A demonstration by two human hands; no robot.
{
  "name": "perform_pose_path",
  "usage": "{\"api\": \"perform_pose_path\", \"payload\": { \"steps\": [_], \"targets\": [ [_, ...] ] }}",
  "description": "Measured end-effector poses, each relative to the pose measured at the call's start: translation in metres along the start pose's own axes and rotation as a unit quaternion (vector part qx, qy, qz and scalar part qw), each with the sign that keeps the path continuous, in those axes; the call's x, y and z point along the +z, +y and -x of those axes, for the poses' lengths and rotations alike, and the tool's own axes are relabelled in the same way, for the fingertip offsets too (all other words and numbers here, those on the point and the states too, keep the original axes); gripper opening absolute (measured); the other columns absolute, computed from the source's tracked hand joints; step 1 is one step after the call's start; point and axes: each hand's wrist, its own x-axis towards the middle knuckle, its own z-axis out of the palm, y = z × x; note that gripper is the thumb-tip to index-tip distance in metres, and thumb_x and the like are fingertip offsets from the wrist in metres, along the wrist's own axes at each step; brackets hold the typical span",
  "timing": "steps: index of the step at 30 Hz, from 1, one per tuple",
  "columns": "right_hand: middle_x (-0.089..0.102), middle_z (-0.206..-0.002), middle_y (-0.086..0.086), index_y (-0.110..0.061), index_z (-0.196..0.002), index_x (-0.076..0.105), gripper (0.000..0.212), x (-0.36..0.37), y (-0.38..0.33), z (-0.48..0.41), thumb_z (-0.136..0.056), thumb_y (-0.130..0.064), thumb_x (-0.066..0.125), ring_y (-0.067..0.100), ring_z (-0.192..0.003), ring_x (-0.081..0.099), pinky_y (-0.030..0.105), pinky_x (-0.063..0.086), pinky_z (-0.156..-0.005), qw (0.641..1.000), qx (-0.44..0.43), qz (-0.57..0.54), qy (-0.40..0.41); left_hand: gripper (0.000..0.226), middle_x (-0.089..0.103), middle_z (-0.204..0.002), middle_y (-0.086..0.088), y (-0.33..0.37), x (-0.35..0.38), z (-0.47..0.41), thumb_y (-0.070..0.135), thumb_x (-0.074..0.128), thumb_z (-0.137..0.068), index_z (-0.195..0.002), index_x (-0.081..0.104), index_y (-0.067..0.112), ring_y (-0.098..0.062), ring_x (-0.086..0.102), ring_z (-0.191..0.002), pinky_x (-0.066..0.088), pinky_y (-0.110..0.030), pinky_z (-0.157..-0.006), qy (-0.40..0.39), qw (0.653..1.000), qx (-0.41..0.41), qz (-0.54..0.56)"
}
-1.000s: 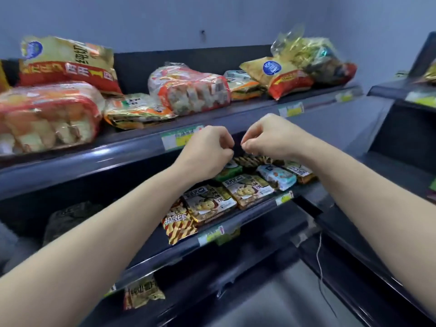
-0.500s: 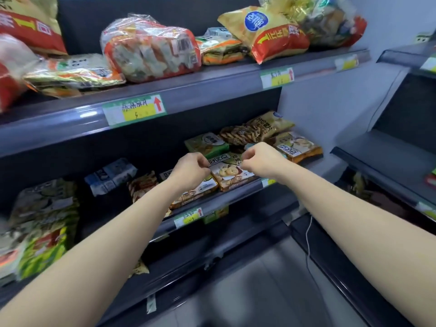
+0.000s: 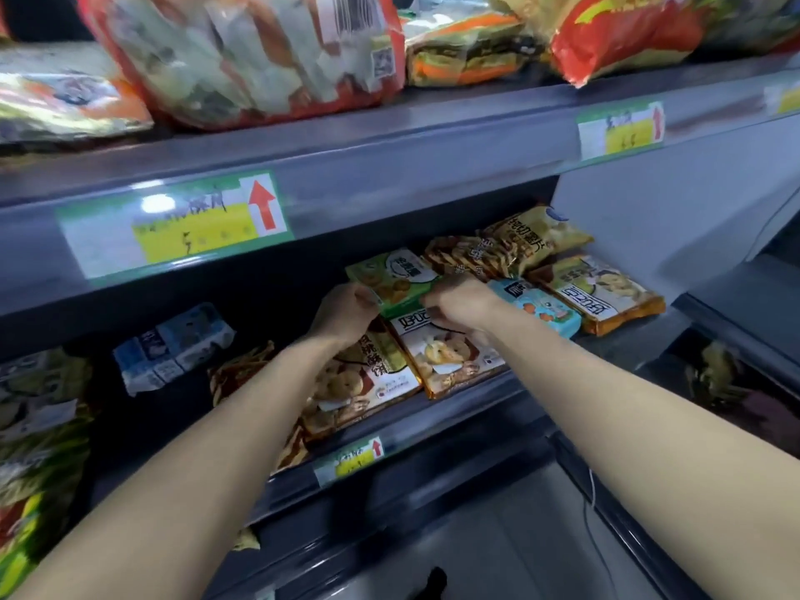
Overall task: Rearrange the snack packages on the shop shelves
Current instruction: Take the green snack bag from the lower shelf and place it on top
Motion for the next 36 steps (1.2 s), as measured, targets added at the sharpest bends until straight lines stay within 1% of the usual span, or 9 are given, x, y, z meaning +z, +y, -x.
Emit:
{"api": "perform_pose_path", "payload": {
  "steps": [2, 5, 9, 15, 20, 24, 29, 32, 36],
  "targets": [
    [0.049, -0.071, 0.002, -0.018, -0.072, 0.049, 0.024, 0.008, 0.006, -0.026, -0.093, -0.008, 0.054, 0.001, -0.043, 0.048, 0.010, 0.040, -0.039, 0.998, 0.025, -0.065, 0.001, 0.023, 0.063, -0.116, -0.014, -0.009, 0.007, -0.023, 0.013, 0.058, -0.090, -0.111, 0.061, 0.002, -0.028, 0.058, -0.110, 0.045, -0.033, -0.092, 0.008, 1.000, 0.003, 0.001],
    [0.048, -0.074, 0.004, -0.010, -0.096, 0.055, 0.007, 0.020, 0.016, -0.055, -0.092, -0.005, 0.056, -0.003, -0.044, 0.055, 0.010, 0.045, -0.045, 0.984, 0.057, -0.167, 0.012, 0.033, 0.060, -0.124, -0.013, -0.020, 0.019, -0.053, 0.016, 0.060, -0.090, -0.120, 0.058, 0.003, -0.026, 0.056, -0.115, 0.042, -0.027, -0.090, 0.000, 1.000, 0.001, -0.008],
    [0.056, -0.125, 0.013, 0.000, -0.121, 0.055, 0.030, 0.029, 0.025, -0.082, -0.091, 0.001, 0.055, 0.021, -0.117, 0.055, 0.026, 0.051, -0.090, 0.961, 0.074, -0.265, 0.008, 0.045, 0.051, -0.133, -0.014, -0.033, 0.032, -0.086, 0.022, 0.061, -0.089, -0.130, 0.049, 0.007, -0.028, 0.052, -0.119, 0.043, -0.032, -0.097, -0.010, 0.999, -0.026, -0.017],
    [0.057, -0.094, 0.005, -0.002, -0.098, 0.060, 0.011, 0.029, 0.030, -0.104, -0.092, 0.003, 0.052, 0.015, -0.095, 0.057, 0.026, 0.045, -0.099, 0.946, 0.088, -0.312, -0.017, 0.069, 0.036, -0.143, -0.015, -0.043, 0.044, -0.122, 0.030, 0.066, -0.085, -0.142, 0.033, 0.008, -0.030, 0.040, -0.131, 0.038, -0.039, -0.108, -0.016, 0.998, -0.053, 0.008],
    [0.059, -0.091, 0.009, -0.012, -0.075, 0.052, 0.022, 0.034, 0.030, -0.118, -0.092, 0.001, 0.048, 0.035, -0.132, 0.043, 0.040, 0.035, -0.111, 0.948, 0.071, -0.304, -0.053, 0.094, 0.022, -0.154, -0.011, -0.047, 0.042, -0.147, 0.035, 0.068, -0.083, -0.151, 0.007, 0.013, -0.029, 0.032, -0.137, 0.035, -0.043, -0.110, -0.011, 0.990, -0.108, 0.095],
    [0.050, -0.137, 0.020, -0.007, -0.091, 0.060, 0.014, 0.038, 0.028, -0.125, -0.090, 0.004, 0.051, 0.032, -0.129, 0.046, 0.034, 0.045, -0.101, 0.934, 0.078, -0.346, -0.045, 0.090, 0.030, -0.149, -0.009, -0.051, 0.037, -0.153, 0.029, 0.074, -0.077, -0.149, 0.021, 0.020, -0.030, 0.043, -0.126, 0.047, -0.045, -0.100, -0.019, 0.979, -0.147, 0.138],
    [0.059, -0.119, 0.013, -0.010, -0.086, 0.054, 0.017, 0.034, 0.025, -0.123, -0.088, 0.007, 0.050, 0.026, -0.114, 0.056, 0.031, 0.048, -0.086, 0.920, 0.102, -0.377, -0.040, 0.060, 0.049, -0.129, -0.014, -0.047, 0.029, -0.147, 0.019, 0.077, -0.069, -0.123, 0.054, 0.010, -0.028, 0.058, -0.104, 0.055, -0.039, -0.086, 0.010, 0.981, -0.139, 0.138],
    [0.062, -0.083, 0.008, -0.008, -0.079, 0.055, 0.024, 0.033, 0.018, -0.114, -0.089, 0.011, 0.044, 0.019, -0.081, 0.061, 0.028, 0.049, -0.075, 0.913, 0.089, -0.397, -0.038, 0.063, 0.045, -0.130, -0.015, -0.032, 0.015, -0.130, 0.016, 0.076, -0.067, -0.124, 0.050, 0.010, -0.026, 0.057, -0.101, 0.053, -0.033, -0.083, 0.071, 0.981, -0.108, 0.141],
    [0.057, -0.080, 0.008, -0.011, -0.080, 0.057, 0.024, 0.033, 0.001, -0.093, -0.087, 0.010, 0.046, 0.020, -0.080, 0.056, 0.028, 0.047, -0.068, 0.917, 0.058, -0.393, -0.023, 0.056, 0.033, -0.131, -0.015, -0.009, -0.006, -0.090, 0.008, 0.071, -0.074, -0.124, 0.044, 0.006, -0.029, 0.046, -0.113, 0.048, -0.034, -0.088, 0.167, 0.976, -0.067, 0.120]
  ]
}}
